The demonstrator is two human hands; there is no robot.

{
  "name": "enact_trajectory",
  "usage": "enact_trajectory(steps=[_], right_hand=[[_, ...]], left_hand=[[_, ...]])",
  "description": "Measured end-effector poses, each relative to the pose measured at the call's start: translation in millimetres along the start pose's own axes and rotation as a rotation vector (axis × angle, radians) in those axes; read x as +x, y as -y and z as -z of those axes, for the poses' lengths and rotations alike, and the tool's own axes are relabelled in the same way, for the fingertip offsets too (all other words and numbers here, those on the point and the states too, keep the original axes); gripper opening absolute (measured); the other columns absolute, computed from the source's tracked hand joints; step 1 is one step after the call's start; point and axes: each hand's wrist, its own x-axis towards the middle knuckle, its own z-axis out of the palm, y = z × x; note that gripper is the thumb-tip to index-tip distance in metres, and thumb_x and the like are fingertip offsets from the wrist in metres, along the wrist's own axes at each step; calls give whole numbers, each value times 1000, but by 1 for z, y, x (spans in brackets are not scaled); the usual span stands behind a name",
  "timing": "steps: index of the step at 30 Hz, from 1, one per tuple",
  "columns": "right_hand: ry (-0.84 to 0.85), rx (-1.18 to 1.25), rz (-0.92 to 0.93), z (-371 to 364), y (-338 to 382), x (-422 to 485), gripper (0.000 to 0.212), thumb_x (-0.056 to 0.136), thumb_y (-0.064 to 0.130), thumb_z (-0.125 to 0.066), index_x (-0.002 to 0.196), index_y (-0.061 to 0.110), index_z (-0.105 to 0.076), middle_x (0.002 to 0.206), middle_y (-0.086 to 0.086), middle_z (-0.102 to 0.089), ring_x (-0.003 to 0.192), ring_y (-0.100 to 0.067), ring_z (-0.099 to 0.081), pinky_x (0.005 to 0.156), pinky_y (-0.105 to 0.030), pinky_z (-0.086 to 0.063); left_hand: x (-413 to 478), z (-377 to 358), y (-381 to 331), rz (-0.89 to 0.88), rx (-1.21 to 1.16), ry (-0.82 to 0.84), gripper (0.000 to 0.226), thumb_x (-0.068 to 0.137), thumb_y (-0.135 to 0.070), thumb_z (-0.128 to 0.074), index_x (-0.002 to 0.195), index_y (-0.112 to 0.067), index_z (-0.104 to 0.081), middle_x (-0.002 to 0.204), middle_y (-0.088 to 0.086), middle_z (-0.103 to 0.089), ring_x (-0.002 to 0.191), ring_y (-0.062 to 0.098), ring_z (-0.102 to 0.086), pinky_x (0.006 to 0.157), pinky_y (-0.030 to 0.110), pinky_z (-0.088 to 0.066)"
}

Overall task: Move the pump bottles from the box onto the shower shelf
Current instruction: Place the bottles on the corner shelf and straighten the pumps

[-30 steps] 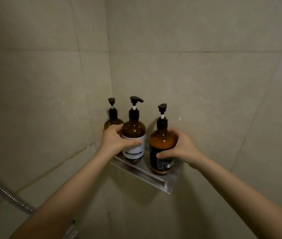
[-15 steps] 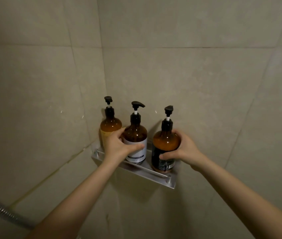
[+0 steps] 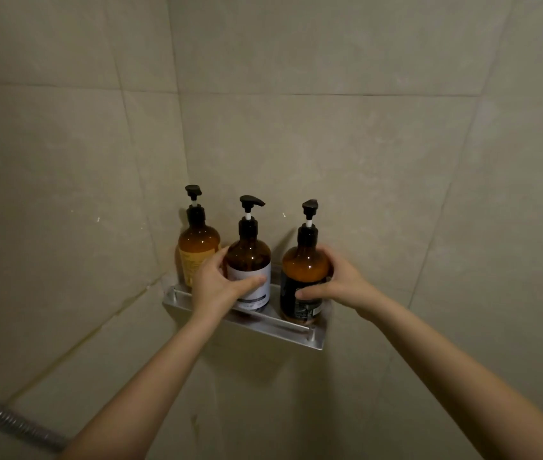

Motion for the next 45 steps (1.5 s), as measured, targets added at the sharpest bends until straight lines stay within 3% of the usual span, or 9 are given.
enact_trajectory(steps=[5,9,16,21,27,32,37,40,45], right_hand=[[-43,-73,-46,-3,3,-4,88,59,16,-87,133,20,-40,123,0,-54,117,-22,-52,90,-29,-44],[-152,-163,-83,-6,7,-11,98,56,33,-88,138,22,-35,132,-2,-49,114,-19,-50,84,-26,-44],[-417,-466,-139,-24,29,-14,92,44,82,-61,114,23,-51,109,2,-56,97,-16,-58,77,-36,-56],[-354,-496,-143,-17,36,-5,66,55,63,-75,102,23,-51,95,5,-56,84,-13,-56,57,-23,-45],[-83,-253,-124,15,43,-5,64,67,29,-82,122,14,-55,103,4,-59,101,-19,-58,76,-22,-45],[3,-233,-169,20,47,-4,70,72,24,-78,132,17,-44,129,-5,-51,111,-22,-53,86,-32,-50],[-210,-354,-187,0,49,-2,72,61,57,-76,115,16,-51,101,1,-55,91,-17,-56,61,-23,-45],[-258,-473,-185,-4,49,0,65,56,54,-80,104,21,-51,92,5,-54,84,-14,-55,54,-21,-40],[-81,-384,-176,14,55,-3,64,67,31,-81,123,15,-53,107,1,-55,96,-17,-54,78,-28,-45]], left_hand=[[4,5,0,27,18,36,82,53,-37,-85,127,-29,-51,121,-13,-60,115,10,-55,89,27,-49],[8,17,-7,28,-21,68,106,50,-40,-85,142,-19,-36,141,2,-49,125,16,-50,99,33,-45],[26,29,-28,-45,155,97,75,58,-46,-80,124,-16,-58,121,2,-65,95,6,-59,72,15,-43],[36,30,-33,-42,204,145,61,60,-38,-82,114,-14,-65,111,2,-70,81,3,-55,57,10,-34],[35,32,-33,-58,209,155,58,62,-37,-81,113,-14,-66,112,2,-70,84,4,-55,58,10,-32],[34,33,-34,-72,214,159,55,65,-36,-80,114,-15,-65,112,1,-70,86,4,-55,59,9,-33],[31,31,-31,-92,194,108,56,65,-44,-78,112,-16,-67,109,-1,-70,87,4,-58,62,10,-36],[30,29,-29,-109,212,97,58,62,-44,-79,111,-17,-66,108,-2,-69,87,4,-57,62,10,-37],[35,30,-28,-120,205,128,54,65,-35,-80,113,-15,-65,112,1,-69,90,3,-55,68,14,-39]])
